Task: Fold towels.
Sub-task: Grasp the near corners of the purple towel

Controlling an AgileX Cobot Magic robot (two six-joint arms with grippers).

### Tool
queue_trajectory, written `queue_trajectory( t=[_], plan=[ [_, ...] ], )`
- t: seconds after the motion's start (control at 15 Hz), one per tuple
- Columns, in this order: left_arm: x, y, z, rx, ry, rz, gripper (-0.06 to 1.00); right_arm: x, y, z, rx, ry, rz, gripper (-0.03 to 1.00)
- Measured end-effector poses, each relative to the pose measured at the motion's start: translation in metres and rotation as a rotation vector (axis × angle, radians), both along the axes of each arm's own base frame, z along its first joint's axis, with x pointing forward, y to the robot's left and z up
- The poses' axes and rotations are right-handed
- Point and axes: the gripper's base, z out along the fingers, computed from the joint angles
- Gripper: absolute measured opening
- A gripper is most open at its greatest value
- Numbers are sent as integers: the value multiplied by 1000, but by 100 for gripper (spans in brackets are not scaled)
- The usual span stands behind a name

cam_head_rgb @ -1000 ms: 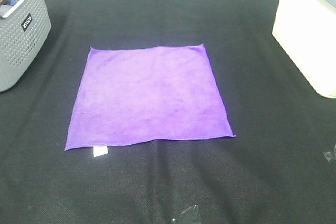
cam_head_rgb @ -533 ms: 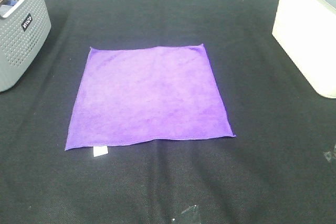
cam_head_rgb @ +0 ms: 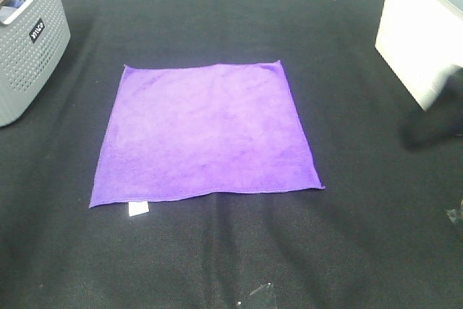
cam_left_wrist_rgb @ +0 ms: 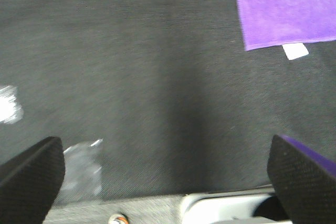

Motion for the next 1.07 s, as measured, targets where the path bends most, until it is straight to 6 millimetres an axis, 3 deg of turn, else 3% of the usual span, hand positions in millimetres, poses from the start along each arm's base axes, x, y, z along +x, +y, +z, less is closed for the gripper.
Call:
queue_trajectory(
  t=[0.07, 0.2, 0.27, 0.33, 0.53, 0.87, 1.07],
  plan=[
    [0, 0, 0, 0, 0, 0, 99, 0, 0, 0, 0, 0, 0, 96],
    [37, -6, -29, -171, 63, -69, 97, 32, -4, -16, 172, 59, 22, 96],
    [72, -4, -49, -294, 51, -71, 97, 55, -11, -33, 276, 106, 42, 96],
    [83, -3, -57, -326, 52, -64, 97, 62, -12, -41, 287, 124, 44, 96],
    [92, -2, -72, -355, 90, -56, 97, 67, -12, -51, 304, 162, 41, 96],
    [104, 1, -98, -352, 145, -15, 97, 67, -10, -50, 323, 124, 100, 96],
    [112, 2, -115, -365, 199, -2, 97, 75, -14, -59, 285, 108, 48, 96]
  ],
)
